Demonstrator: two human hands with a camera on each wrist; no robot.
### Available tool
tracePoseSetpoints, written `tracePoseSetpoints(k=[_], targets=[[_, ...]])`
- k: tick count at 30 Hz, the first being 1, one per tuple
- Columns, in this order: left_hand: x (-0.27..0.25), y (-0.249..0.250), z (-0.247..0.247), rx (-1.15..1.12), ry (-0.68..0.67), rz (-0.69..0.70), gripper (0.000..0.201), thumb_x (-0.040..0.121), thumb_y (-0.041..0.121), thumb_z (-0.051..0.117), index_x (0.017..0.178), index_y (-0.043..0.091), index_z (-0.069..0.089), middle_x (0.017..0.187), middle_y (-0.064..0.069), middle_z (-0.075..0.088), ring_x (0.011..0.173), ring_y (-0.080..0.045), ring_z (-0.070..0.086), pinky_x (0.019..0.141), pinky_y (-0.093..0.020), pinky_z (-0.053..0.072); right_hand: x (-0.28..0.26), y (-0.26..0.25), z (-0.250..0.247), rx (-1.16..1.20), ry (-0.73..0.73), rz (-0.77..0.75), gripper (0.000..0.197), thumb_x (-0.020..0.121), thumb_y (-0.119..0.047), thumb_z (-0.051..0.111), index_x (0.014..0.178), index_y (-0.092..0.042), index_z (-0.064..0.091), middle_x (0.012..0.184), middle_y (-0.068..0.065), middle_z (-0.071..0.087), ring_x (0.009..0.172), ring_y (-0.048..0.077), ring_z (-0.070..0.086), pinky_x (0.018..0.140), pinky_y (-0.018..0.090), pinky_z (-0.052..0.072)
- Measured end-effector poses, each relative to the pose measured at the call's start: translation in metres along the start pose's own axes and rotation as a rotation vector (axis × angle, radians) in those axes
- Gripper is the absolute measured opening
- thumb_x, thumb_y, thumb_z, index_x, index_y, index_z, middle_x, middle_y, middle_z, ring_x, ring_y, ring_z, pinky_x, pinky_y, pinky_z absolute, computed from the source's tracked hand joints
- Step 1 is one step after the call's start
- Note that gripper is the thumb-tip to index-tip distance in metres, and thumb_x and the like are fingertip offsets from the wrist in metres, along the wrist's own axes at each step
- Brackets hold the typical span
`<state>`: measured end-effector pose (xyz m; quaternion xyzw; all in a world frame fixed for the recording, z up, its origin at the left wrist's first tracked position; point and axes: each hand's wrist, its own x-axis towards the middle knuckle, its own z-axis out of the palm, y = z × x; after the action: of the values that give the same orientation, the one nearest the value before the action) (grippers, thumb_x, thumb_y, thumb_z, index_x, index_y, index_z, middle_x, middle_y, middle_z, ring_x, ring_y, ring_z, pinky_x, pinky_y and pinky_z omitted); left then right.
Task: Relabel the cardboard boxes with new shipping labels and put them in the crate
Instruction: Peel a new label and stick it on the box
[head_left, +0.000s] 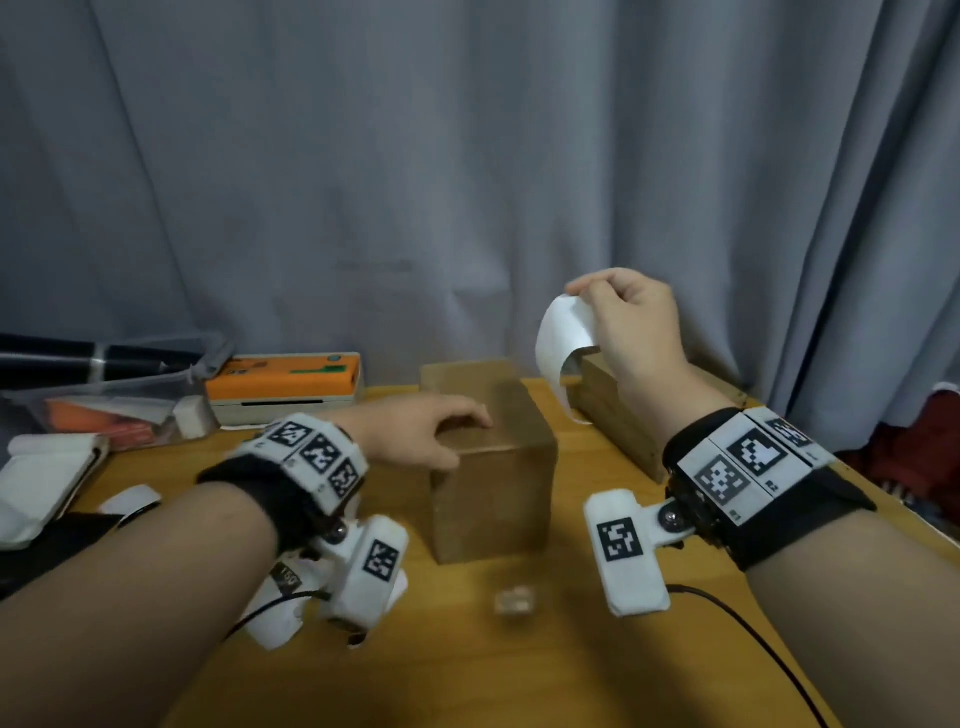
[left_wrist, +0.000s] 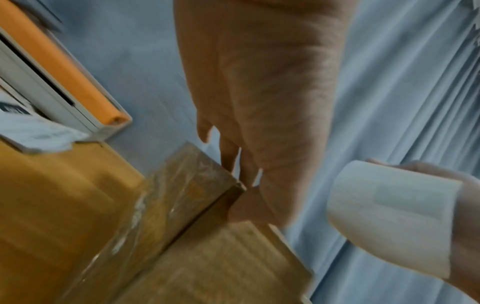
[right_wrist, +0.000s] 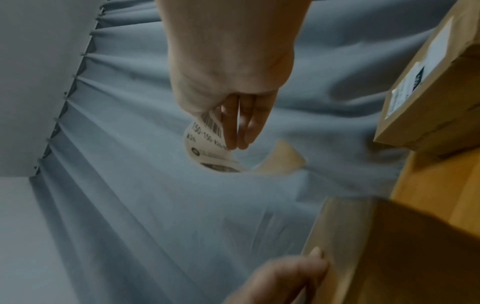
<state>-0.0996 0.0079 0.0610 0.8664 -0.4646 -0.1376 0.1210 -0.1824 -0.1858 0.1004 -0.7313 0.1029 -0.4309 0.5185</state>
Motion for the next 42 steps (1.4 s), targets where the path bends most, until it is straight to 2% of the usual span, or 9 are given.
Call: tracePoseSetpoints(k=[4, 7, 11, 16, 21, 28, 31, 33, 42], targets=[[-0.017, -0.019, -0.008, -0.217, -0.050, 0.001, 0.044, 0.085, 0.003, 0.055, 0.125, 0.022, 0.057, 0.144, 0.009, 0.043, 0.131, -0.004, 0.039, 0.109, -0.021, 0.031, -0.002, -0.010, 0.020, -0.027, -0.125, 0.005, 0.020, 0.091, -0.011, 0.050, 0.085, -0.007, 0.069, 0.079, -0.003, 0.061, 0.071, 0.006, 0.055, 0.049, 0.011, 0.045], [-0.018, -0.019, -0.011, -0.312, 0.063, -0.033, 0.028, 0.094, 0.032, 0.050, 0.118, 0.025, 0.061, 0.130, 0.011, 0.054, 0.120, -0.004, 0.048, 0.100, -0.019, 0.037, 0.000, -0.014, 0.034, -0.109, -0.199, -0.008, 0.028, 0.094, -0.024, 0.052, 0.091, -0.002, 0.068, 0.080, 0.006, 0.061, 0.073, 0.021, 0.059, 0.059, 0.032, 0.058], [-0.012, -0.016, -0.016, -0.562, 0.421, 0.001, 0.063, 0.080, 0.076, 0.034, 0.114, 0.027, 0.055, 0.112, 0.011, 0.062, 0.100, -0.004, 0.061, 0.092, -0.026, 0.046, 0.001, -0.022, 0.048, -0.253, -0.236, -0.060, 0.048, 0.093, -0.041, 0.047, 0.087, 0.004, 0.064, 0.080, 0.020, 0.065, 0.079, 0.032, 0.064, 0.074, 0.052, 0.055], [-0.004, -0.012, -0.021, -0.531, 0.600, -0.046, 0.061, 0.076, 0.063, 0.061, 0.117, 0.021, 0.043, 0.105, 0.007, 0.051, 0.099, -0.012, 0.056, 0.087, -0.030, 0.048, -0.004, -0.031, 0.064, -0.325, -0.302, -0.022, 0.046, 0.083, -0.027, 0.040, 0.096, 0.014, 0.056, 0.091, 0.031, 0.061, 0.085, 0.044, 0.058, 0.073, 0.062, 0.049], [-0.006, -0.012, -0.020, -0.499, 0.728, -0.119, 0.035, 0.082, 0.027, 0.068, 0.106, 0.012, 0.049, 0.094, 0.002, 0.057, 0.089, -0.018, 0.058, 0.084, -0.037, 0.052, 0.002, -0.033, 0.066, -0.398, -0.347, 0.007, 0.030, 0.082, -0.006, 0.047, 0.107, -0.004, 0.065, 0.101, 0.014, 0.067, 0.092, 0.030, 0.064, 0.080, 0.047, 0.056], [-0.010, -0.015, -0.019, -0.637, 0.686, -0.141, 0.023, 0.086, 0.023, 0.066, 0.101, 0.007, 0.061, 0.092, -0.004, 0.066, 0.080, -0.017, 0.061, 0.071, -0.029, 0.051, 0.014, -0.026, 0.056, -0.464, -0.330, -0.055, 0.018, 0.082, 0.000, 0.051, 0.084, -0.007, 0.068, 0.082, 0.014, 0.071, 0.073, 0.030, 0.069, 0.063, 0.040, 0.059], [-0.010, -0.013, -0.015, -0.767, 0.678, -0.161, 0.018, 0.086, 0.016, 0.065, 0.100, 0.005, 0.061, 0.091, -0.006, 0.067, 0.077, -0.016, 0.063, 0.064, -0.021, 0.052, 0.021, -0.019, 0.055, -0.545, -0.334, -0.125, 0.013, 0.084, -0.010, 0.059, 0.079, -0.013, 0.070, 0.069, -0.004, 0.060, 0.057, 0.008, 0.049, 0.049, 0.019, 0.039], [-0.010, -0.010, -0.013, -0.888, 0.677, -0.189, 0.023, 0.085, 0.012, 0.067, 0.104, 0.008, 0.056, 0.089, -0.003, 0.066, 0.068, -0.008, 0.062, 0.052, -0.011, 0.048, 0.023, -0.015, 0.057, -0.524, -0.330, -0.125, 0.015, 0.083, -0.026, 0.068, 0.069, -0.024, 0.063, 0.069, -0.004, 0.051, 0.063, 0.010, 0.044, 0.055, 0.020, 0.034], [-0.004, 0.005, 0.002, -1.031, 0.375, -0.408, 0.013, 0.092, 0.010, 0.058, 0.104, 0.007, 0.057, 0.078, -0.005, 0.068, 0.046, -0.005, 0.065, 0.048, -0.016, 0.052, 0.016, 0.028, 0.049, -0.366, -0.656, 0.257, 0.019, 0.088, -0.028, 0.065, 0.083, -0.011, 0.059, 0.076, -0.004, 0.062, 0.070, 0.009, 0.055, 0.060, 0.017, 0.041]])
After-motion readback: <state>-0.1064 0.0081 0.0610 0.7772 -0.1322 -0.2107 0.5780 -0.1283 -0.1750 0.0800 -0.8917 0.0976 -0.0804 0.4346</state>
